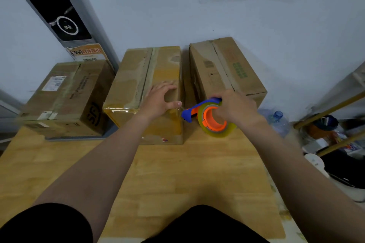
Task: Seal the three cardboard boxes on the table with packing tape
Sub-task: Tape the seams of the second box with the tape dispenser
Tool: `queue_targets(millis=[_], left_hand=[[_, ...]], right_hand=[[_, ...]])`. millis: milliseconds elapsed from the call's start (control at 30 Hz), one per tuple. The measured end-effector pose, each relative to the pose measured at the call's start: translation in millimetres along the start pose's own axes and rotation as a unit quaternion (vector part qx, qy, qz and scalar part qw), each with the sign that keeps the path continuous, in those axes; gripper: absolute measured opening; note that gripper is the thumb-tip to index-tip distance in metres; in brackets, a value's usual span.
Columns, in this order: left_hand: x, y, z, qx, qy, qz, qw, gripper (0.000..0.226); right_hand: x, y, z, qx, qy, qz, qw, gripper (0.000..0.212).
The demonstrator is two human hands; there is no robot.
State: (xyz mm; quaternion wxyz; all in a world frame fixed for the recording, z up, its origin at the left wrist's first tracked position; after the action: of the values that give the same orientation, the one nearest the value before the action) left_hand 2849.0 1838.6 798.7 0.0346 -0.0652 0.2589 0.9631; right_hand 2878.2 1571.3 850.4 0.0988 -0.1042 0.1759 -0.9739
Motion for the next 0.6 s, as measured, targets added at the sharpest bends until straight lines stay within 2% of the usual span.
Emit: queue_targets(millis=[133, 200, 267, 400, 500, 600], left_hand=[[0.3, 1.4, 1.9, 0.001, -0.003, 0.004, 1.0, 0.071], [1.1, 0.3, 2.1, 0.004, -0.003, 0.001, 1.0, 0.071], [1.8, 1.2, 1.5, 0.001, -0.008, 0.004, 1.0, 0.071], [0.1, 6.9, 1.1, -0.012, -0.004, 0.007, 1.0, 0.069], [-1.0, 3.2, -0.6, -0.004, -0.002, 0.009, 1.0, 0.067], [-2.3, -0.4, -2.1, 0.003, 0.003, 0.01, 1.0, 0.067]], right_hand=[[4.6, -1.6, -0.3, 0.033, -0.007, -0.006, 0.999, 0.046], [8.2, 6.9, -8.6, 0.071, -0.003, -0.002, 0.997, 0.038], [11.4, 25.1, -23.4, 0.053, -0.018, -0.011, 0.998, 0.031], [11.6, 55.5, -46.3, -0.001, -0.052, -0.036, 0.998, 0.04], [5.4, 69.9, -74.5, -0.026, -0.137, -0.059, 0.988, 0.043], [-2.4, 87.4, -113.9, -0.047, -0.199, -0.102, 0.974, 0.059]])
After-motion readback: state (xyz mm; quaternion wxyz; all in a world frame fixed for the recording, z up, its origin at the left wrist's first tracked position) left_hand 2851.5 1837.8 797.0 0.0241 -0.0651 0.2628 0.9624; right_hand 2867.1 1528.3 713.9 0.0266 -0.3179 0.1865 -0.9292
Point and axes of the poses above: each hand's wrist, its own x-axis away from the middle knuckle, its own z-axis out of the back of the hand, y = z × x, the point moved 2 cm from there along -x, towards the middle knuckle, and after that the axes turned 9 degrees about -z, right-handed, at the moved point
